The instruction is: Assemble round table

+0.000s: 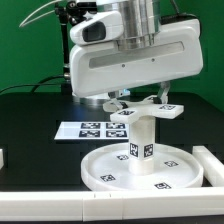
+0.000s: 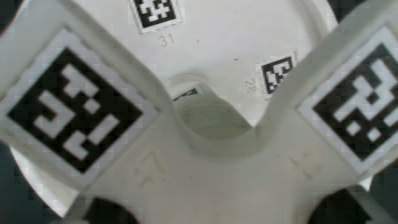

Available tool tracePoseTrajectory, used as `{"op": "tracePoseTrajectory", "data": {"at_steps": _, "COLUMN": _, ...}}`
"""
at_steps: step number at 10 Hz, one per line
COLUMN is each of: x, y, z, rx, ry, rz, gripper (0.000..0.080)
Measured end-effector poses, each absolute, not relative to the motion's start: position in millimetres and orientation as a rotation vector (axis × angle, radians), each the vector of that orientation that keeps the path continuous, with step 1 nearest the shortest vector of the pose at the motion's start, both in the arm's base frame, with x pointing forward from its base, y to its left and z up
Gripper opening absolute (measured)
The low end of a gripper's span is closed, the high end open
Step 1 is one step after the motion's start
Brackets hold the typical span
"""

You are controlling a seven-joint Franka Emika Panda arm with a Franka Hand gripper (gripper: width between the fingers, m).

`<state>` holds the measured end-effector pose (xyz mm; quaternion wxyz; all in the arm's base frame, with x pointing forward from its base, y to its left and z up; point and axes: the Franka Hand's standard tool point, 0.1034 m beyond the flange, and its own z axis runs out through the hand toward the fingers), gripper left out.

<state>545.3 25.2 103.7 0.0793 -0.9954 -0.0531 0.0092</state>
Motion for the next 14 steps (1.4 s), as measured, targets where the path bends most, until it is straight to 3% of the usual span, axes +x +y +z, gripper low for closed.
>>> {"op": "tracePoseTrajectory", "data": {"at_steps": 7, "x": 545.6, "y": 24.6, "z": 103.7, "rx": -2.980, "ry": -0.128, "rz": 0.030, "gripper": 0.0448}}
{"op": "tracePoseTrajectory", "data": {"at_steps": 14, "x": 548.5, "y": 28.7, "z": 103.4, "rx": -2.886, "ry": 0.778, "rz": 0.016, "gripper": 0.0448}}
